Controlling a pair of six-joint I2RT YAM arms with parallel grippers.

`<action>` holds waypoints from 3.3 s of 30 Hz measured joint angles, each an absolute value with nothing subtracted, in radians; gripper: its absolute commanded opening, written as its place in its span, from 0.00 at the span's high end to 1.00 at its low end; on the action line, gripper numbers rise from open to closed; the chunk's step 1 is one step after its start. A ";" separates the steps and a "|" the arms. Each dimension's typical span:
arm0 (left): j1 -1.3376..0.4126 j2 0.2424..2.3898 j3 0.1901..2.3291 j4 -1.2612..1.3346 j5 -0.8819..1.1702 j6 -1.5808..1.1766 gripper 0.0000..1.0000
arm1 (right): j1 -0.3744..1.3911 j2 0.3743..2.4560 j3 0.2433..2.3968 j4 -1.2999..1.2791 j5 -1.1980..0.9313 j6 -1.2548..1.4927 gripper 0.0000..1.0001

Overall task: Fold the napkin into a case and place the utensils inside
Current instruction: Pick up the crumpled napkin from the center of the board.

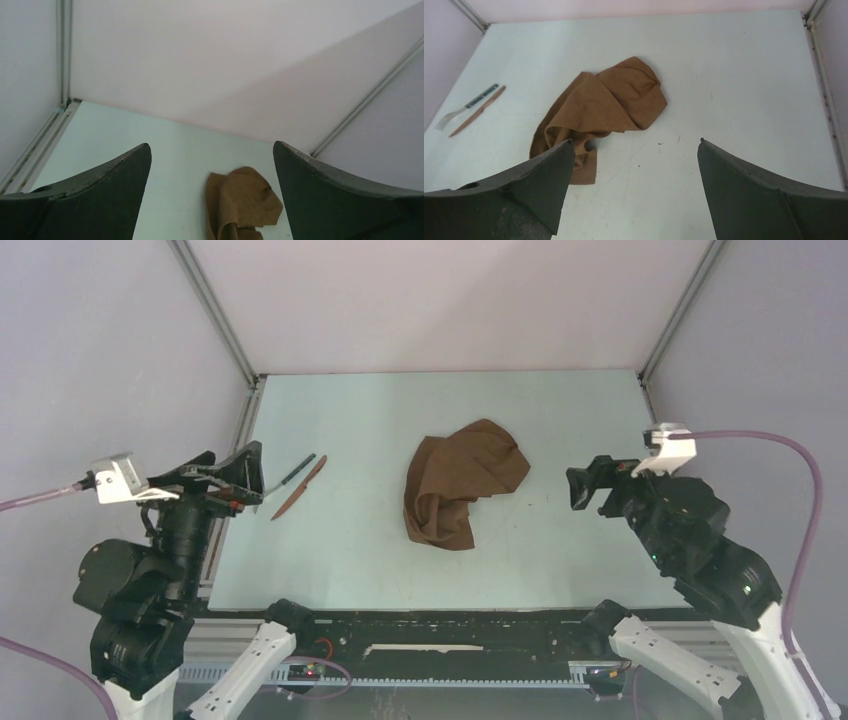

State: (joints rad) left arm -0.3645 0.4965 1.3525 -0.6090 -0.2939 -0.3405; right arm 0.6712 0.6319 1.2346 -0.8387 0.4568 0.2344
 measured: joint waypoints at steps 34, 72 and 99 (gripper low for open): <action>-0.374 0.561 0.883 -0.735 0.046 -0.446 0.00 | 0.289 2.125 1.736 -0.556 -0.339 0.276 0.05; -0.549 1.258 0.497 0.048 -0.017 -0.908 0.61 | 0.393 1.205 0.699 -0.135 -0.298 0.664 0.21; -0.549 0.895 0.567 -0.353 0.093 -0.721 0.23 | 0.041 2.101 1.266 -0.107 -0.783 0.579 0.47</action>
State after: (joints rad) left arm -0.5488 0.8948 0.5667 -0.3531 0.0929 -0.7208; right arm 0.0410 2.1010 1.2663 -0.1070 -0.7830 0.5793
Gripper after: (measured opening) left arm 0.764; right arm 0.562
